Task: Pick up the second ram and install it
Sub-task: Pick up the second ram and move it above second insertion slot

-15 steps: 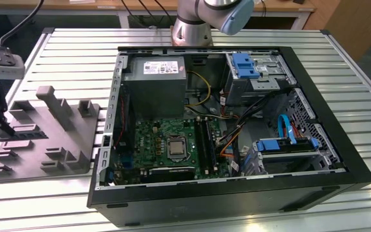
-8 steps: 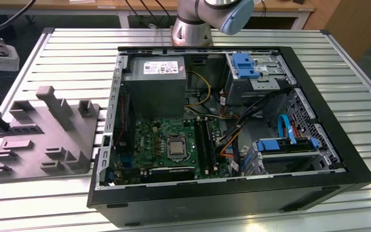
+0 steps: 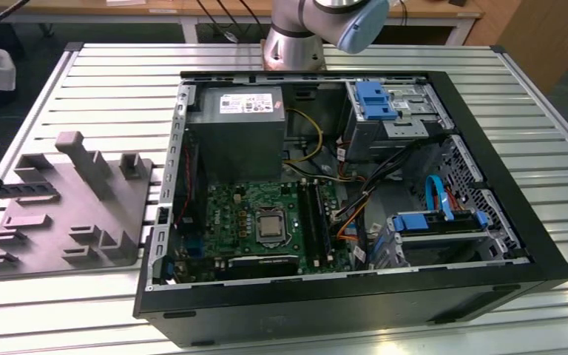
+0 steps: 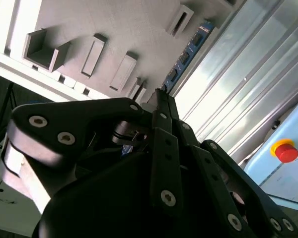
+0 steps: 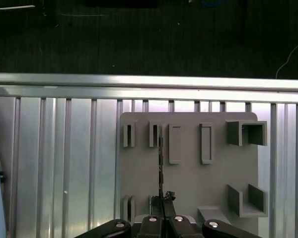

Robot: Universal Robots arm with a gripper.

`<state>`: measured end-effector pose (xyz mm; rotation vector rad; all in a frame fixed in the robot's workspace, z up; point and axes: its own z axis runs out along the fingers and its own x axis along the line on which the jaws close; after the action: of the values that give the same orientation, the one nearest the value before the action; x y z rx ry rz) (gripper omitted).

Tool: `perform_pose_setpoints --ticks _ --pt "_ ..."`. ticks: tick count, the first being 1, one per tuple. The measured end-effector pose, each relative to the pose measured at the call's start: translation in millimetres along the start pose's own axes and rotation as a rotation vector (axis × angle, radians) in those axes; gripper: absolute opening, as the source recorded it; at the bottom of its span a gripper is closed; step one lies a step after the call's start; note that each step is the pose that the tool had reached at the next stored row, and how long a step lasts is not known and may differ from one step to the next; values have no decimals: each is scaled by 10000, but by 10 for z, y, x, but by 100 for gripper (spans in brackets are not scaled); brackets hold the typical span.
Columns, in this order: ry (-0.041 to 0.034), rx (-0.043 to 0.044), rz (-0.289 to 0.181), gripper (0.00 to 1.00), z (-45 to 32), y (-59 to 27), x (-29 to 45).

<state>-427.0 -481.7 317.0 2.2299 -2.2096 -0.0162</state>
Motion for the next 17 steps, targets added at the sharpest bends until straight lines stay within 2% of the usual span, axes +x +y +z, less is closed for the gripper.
perform_pose_setpoints --ticks 17 --pt "0 10 0 11 -445 4 -8"
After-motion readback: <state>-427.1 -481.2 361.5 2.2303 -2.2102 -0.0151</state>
